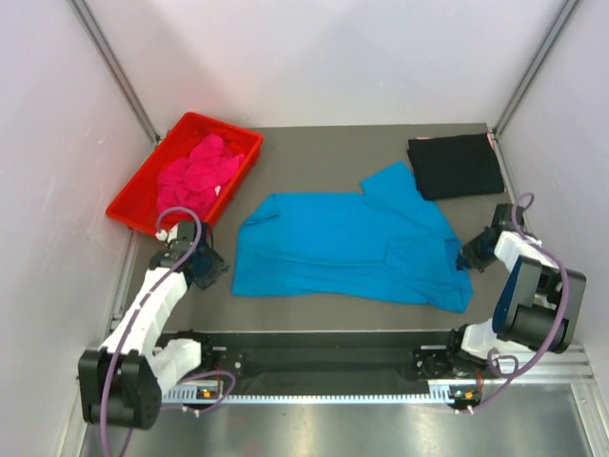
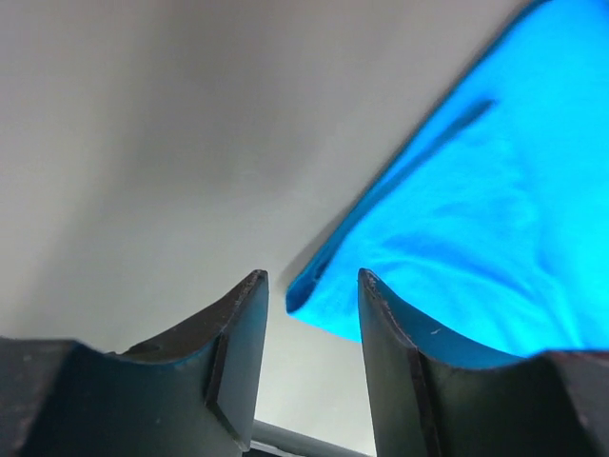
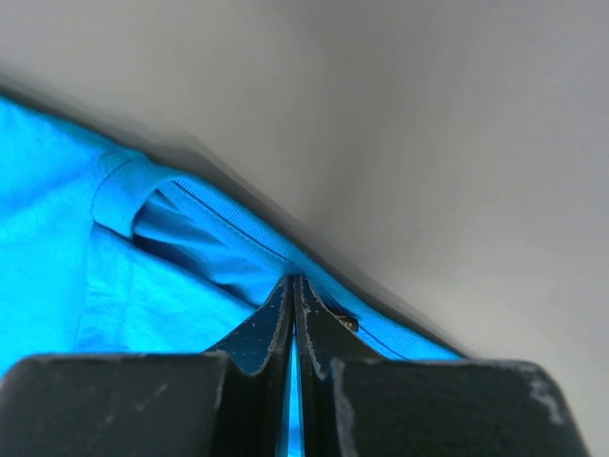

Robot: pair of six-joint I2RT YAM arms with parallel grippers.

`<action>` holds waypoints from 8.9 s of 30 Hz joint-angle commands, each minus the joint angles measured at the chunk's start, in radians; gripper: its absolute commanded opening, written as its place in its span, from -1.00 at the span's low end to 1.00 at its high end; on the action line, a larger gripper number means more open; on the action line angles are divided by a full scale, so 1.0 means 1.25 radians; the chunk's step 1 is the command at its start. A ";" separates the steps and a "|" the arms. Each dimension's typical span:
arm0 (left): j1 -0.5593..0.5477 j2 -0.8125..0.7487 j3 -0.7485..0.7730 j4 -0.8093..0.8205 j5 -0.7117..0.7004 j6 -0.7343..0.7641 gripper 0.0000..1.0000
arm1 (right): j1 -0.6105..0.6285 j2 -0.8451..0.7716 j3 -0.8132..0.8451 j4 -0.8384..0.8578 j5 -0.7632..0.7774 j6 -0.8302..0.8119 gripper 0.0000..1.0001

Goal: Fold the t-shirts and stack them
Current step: Fold the tshirt

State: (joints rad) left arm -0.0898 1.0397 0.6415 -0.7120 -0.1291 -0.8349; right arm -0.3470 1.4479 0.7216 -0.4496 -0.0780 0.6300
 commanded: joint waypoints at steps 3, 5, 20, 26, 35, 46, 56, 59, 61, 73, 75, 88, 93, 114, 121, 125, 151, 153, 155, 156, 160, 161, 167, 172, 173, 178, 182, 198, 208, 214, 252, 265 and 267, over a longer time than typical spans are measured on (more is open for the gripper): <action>0.003 -0.086 0.044 0.076 0.063 0.082 -0.06 | -0.048 -0.033 -0.057 -0.070 0.091 -0.001 -1.00; 0.002 -0.080 0.065 0.103 0.100 0.112 -0.08 | -0.046 -0.062 -0.062 -0.080 0.086 0.008 -1.00; 0.003 0.067 0.007 0.130 0.244 0.150 -0.14 | 0.271 -0.174 0.133 -0.015 -0.053 -0.136 -0.32; 0.003 0.064 -0.016 0.134 0.213 0.121 -0.10 | 0.566 -0.012 0.299 0.140 -0.258 -0.255 -0.27; 0.007 0.024 0.145 0.009 0.023 0.101 -0.07 | 0.831 0.367 0.665 0.141 -0.349 -0.352 -0.17; 0.011 -0.048 0.138 0.021 0.061 0.064 -0.11 | 0.948 0.655 0.949 0.127 -0.335 -0.369 -0.09; 0.011 0.008 -0.038 0.149 0.134 0.041 -0.17 | 0.965 0.761 1.002 0.158 -0.388 -0.353 -0.09; 0.011 0.038 -0.068 0.205 0.195 0.048 -0.17 | 0.968 0.785 1.010 0.162 -0.404 -0.353 -0.09; 0.011 0.060 -0.076 0.222 0.205 0.065 -0.18 | 0.972 0.793 1.010 0.173 -0.414 -0.348 -0.09; 0.011 0.089 -0.087 0.213 0.167 0.101 -0.26 | 0.979 0.820 0.992 0.253 -0.479 -0.298 -0.28; 0.011 0.098 -0.086 0.209 0.181 0.100 -0.33 | 0.983 0.816 0.990 0.266 -0.485 -0.292 -0.33; 0.011 0.090 -0.079 0.130 0.232 0.042 -1.00 | 0.983 0.805 0.962 0.353 -0.519 -0.223 -0.94; 0.009 0.084 -0.091 0.101 0.200 0.020 -1.00 | 0.982 0.811 0.949 0.399 -0.514 -0.197 -0.97; 0.006 0.141 -0.026 0.010 0.083 -0.006 -0.71 | 0.972 0.811 0.963 0.362 -0.451 -0.195 -0.25; 0.006 0.011 0.027 -0.035 -0.032 -0.039 -0.64 | 0.926 0.624 0.887 0.292 -0.366 -0.200 0.19; 0.006 -0.046 0.048 0.045 -0.015 -0.054 -0.51 | 0.872 0.502 0.819 0.225 -0.295 -0.197 0.30; -0.014 0.247 -0.076 0.274 0.108 -0.001 -0.49 | 0.441 0.007 0.068 -0.104 0.258 0.035 -0.32; -0.014 0.241 -0.080 0.260 0.048 0.009 -0.50 | 0.437 0.014 0.044 -0.090 0.280 0.024 -0.32; -0.014 0.224 -0.068 0.245 0.036 0.027 -0.50 | 0.436 0.015 0.029 -0.063 0.269 -0.006 -0.31; -0.014 0.215 -0.059 0.226 0.027 0.032 -0.50 | 0.437 0.011 0.025 -0.059 0.260 -0.011 -0.31; -0.014 0.151 0.023 0.161 -0.029 0.069 -0.49 | 0.436 -0.001 0.039 -0.072 0.251 -0.020 -0.31; -0.014 0.141 0.039 0.146 -0.045 0.076 -0.49 | 0.437 -0.001 0.042 -0.078 0.255 -0.018 -0.31; -0.014 0.084 0.114 0.108 0.042 0.166 -0.46 | 0.437 -0.012 -0.003 -0.070 0.262 -0.007 -0.30; -0.014 0.074 0.158 0.189 0.206 0.265 -0.21 | 0.437 -0.080 0.001 -0.083 0.231 -0.018 -0.26; -0.014 0.085 0.171 0.204 0.223 0.276 -0.20 | 0.437 -0.089 0.017 -0.100 0.226 -0.025 -0.22; -0.027 0.233 0.305 0.210 0.293 0.401 -0.24 | 0.438 -0.120 0.151 -0.114 0.156 -0.087 -0.16; -0.083 0.335 0.394 0.198 0.300 0.485 -0.26 | 0.440 -0.108 0.217 -0.085 0.119 -0.112 -0.09; -0.246 0.695 0.651 0.190 0.075 0.622 -0.03 | 0.437 0.077 0.444 -0.049 0.103 -0.157 0.05; -0.256 0.805 0.731 0.161 0.008 0.632 -0.09 | 0.427 0.111 0.446 -0.031 0.103 -0.157 0.09; -0.256 0.783 0.730 0.155 -0.029 0.646 -0.63 | 0.419 0.130 0.473 -0.023 0.097 -0.155 0.11; -0.209 0.651 0.674 0.189 -0.154 0.527 -1.00 | 0.404 0.679 0.953 -0.065 0.396 0.095 0.08; -0.205 0.640 0.634 0.228 -0.162 0.524 -1.00 | 0.398 0.800 1.144 -0.154 0.424 0.166 0.04; -0.204 0.638 0.628 0.232 -0.164 0.522 -1.00 | 0.398 0.826 1.162 -0.159 0.418 0.170 0.01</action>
State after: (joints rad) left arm -0.3515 1.8946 1.4414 -0.4786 -0.3302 -0.1638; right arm 0.1589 2.4378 2.1048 -0.5896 0.4088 0.8097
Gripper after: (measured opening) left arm 0.011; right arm 0.512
